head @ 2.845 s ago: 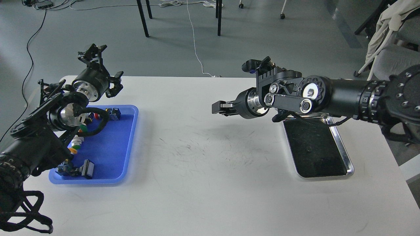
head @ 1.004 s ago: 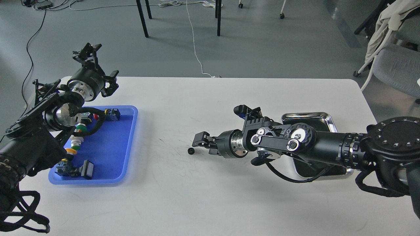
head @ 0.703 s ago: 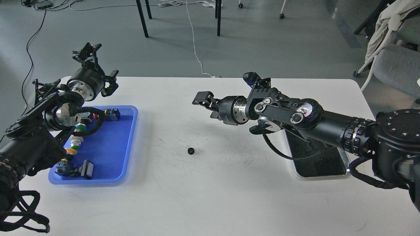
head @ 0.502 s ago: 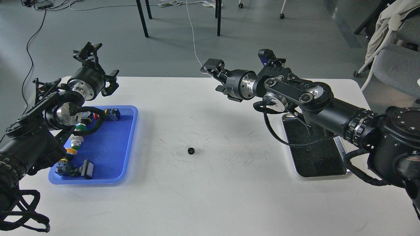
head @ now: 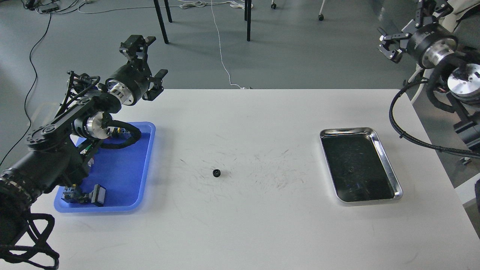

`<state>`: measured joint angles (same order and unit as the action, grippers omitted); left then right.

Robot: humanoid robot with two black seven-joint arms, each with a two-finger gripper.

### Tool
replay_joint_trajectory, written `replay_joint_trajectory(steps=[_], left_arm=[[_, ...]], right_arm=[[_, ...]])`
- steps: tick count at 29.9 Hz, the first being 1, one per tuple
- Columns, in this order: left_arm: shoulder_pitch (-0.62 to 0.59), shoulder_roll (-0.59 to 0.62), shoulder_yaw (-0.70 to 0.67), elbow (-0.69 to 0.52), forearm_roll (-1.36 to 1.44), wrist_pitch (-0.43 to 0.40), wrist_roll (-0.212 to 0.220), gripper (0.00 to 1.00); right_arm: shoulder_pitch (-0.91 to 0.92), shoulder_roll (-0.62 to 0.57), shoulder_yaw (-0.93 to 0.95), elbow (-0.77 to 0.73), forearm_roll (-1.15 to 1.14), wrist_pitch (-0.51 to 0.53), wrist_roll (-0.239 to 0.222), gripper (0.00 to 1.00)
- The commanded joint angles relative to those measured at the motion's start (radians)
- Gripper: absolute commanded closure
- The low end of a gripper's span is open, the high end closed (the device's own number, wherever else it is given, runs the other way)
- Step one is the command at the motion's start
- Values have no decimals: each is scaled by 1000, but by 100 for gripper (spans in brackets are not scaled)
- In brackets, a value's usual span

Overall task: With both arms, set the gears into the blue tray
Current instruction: 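Retract the right arm and swing the left gripper toward the part, then lower the left gripper onto the black part and grasp it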

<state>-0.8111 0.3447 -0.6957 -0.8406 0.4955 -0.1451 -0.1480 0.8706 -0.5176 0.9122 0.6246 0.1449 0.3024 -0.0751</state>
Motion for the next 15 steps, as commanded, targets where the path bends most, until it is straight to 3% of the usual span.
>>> replay_joint_trajectory(steps=[1,8,15], left_arm=[[65,29,50,-190,231,44,-4,2],[303,114,124,-526,810,94,-12,2],[438,96,166,-548,1366,185,-25,2]], right_arm=[[-221,-64,69,144,25,76,0,5],[-398,-64,117,253,25,185,0,4],[-458,-44,114,254,24,186,1,4]])
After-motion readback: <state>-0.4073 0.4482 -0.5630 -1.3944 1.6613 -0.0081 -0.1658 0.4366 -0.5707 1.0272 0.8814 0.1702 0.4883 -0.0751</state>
